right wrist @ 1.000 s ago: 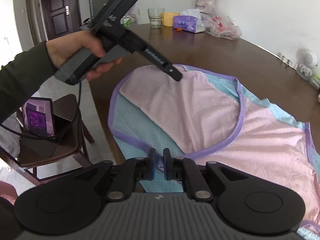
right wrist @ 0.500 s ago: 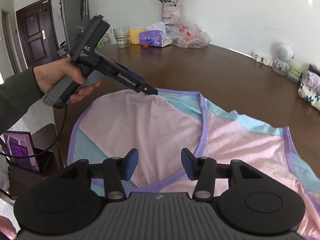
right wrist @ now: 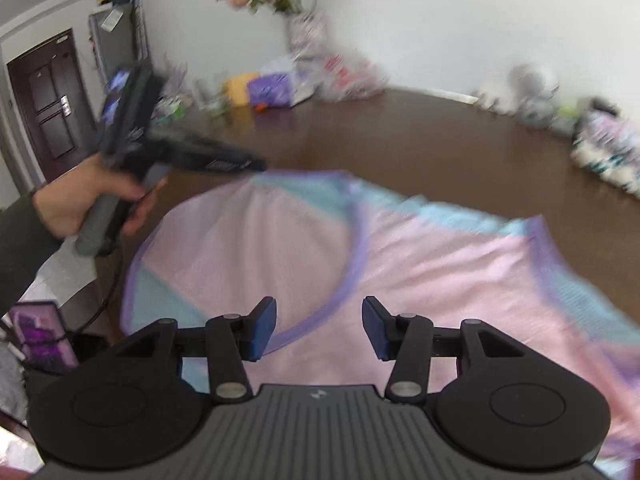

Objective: Fold clothes

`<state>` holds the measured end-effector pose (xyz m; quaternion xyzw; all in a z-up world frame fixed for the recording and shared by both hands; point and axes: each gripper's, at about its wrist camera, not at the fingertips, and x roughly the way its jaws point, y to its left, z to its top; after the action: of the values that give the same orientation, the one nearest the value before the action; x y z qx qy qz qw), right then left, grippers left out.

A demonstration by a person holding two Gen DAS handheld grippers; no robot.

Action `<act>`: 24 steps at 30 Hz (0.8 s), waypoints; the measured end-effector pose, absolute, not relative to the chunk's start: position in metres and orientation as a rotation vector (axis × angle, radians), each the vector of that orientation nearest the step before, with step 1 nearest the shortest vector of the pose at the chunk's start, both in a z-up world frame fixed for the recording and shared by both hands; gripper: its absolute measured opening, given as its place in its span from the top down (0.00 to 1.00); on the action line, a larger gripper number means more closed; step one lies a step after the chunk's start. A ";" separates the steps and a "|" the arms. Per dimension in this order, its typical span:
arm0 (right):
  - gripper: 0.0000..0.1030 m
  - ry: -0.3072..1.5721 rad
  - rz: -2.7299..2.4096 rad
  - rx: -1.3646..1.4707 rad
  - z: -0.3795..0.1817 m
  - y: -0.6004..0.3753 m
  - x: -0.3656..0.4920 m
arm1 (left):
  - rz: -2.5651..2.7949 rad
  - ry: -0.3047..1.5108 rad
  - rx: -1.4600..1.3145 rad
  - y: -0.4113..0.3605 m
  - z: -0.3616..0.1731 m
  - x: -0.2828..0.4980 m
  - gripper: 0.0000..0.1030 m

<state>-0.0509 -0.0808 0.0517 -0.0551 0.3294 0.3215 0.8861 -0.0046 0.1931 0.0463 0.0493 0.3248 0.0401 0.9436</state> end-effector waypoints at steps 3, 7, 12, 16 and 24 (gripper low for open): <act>0.50 0.699 0.517 -0.039 0.068 -0.128 -0.007 | -0.053 0.649 -0.033 0.181 0.066 -0.004 0.51; 0.51 0.768 0.463 0.029 0.055 -0.153 0.050 | -0.222 0.766 -0.141 0.140 0.051 0.029 0.44; 0.66 0.847 0.470 0.075 0.024 -0.154 0.080 | -0.189 0.831 -0.115 0.116 0.029 0.052 0.47; 0.98 0.848 0.454 0.058 0.017 -0.151 0.076 | -0.181 0.818 -0.083 0.116 0.026 0.053 0.53; 0.98 0.905 0.499 0.080 0.022 -0.166 0.043 | -0.198 0.807 -0.002 0.107 0.023 0.052 0.48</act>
<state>0.0427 -0.1662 0.0222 0.0381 0.4324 0.2385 0.8688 0.0521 0.1069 0.0226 -0.0008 0.3922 -0.0964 0.9148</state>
